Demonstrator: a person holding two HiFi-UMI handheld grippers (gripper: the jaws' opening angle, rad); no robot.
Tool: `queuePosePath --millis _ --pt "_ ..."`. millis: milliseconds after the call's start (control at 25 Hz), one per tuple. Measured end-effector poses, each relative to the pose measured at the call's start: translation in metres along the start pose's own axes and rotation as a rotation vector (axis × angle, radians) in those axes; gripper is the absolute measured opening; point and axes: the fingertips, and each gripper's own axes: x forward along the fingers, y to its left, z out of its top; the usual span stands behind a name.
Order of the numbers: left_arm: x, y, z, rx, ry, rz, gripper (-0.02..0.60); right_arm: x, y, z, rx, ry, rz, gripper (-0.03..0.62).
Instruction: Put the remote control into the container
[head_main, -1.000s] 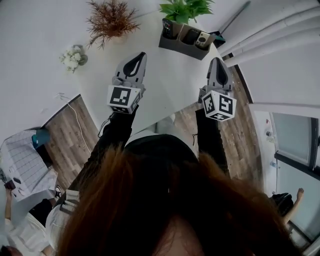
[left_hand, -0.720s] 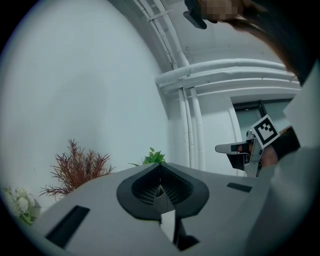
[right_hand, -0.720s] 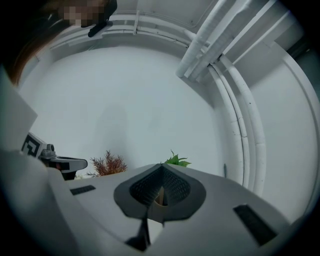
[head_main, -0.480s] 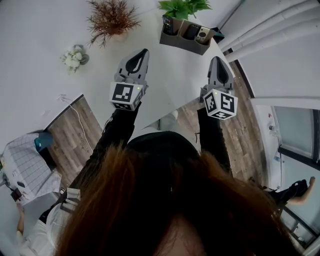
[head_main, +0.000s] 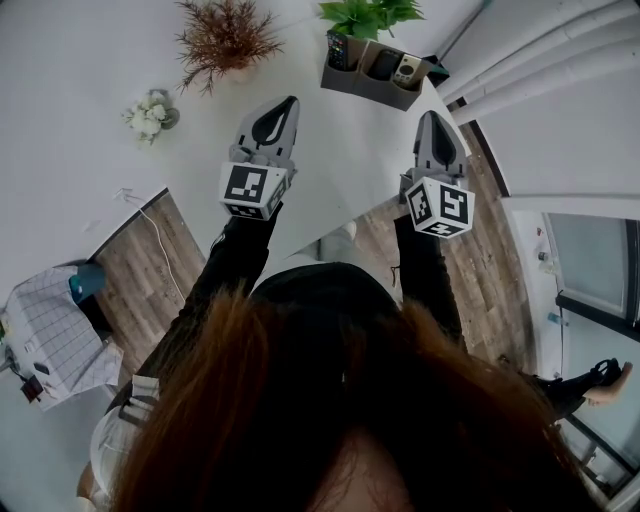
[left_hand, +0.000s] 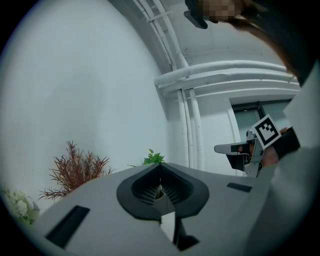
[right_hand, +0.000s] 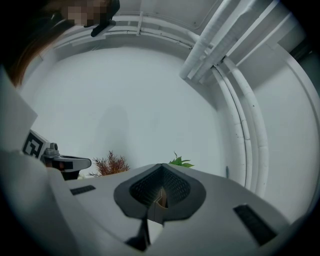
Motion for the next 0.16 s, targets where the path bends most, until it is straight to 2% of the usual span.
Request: queuePosePath --millis 160 --pt "-0.0003 0.0006 0.0005 0.003 0.001 0.0 0.009 0.0006 0.0016 -0.0003 0.001 0.002 0.004 0.017"
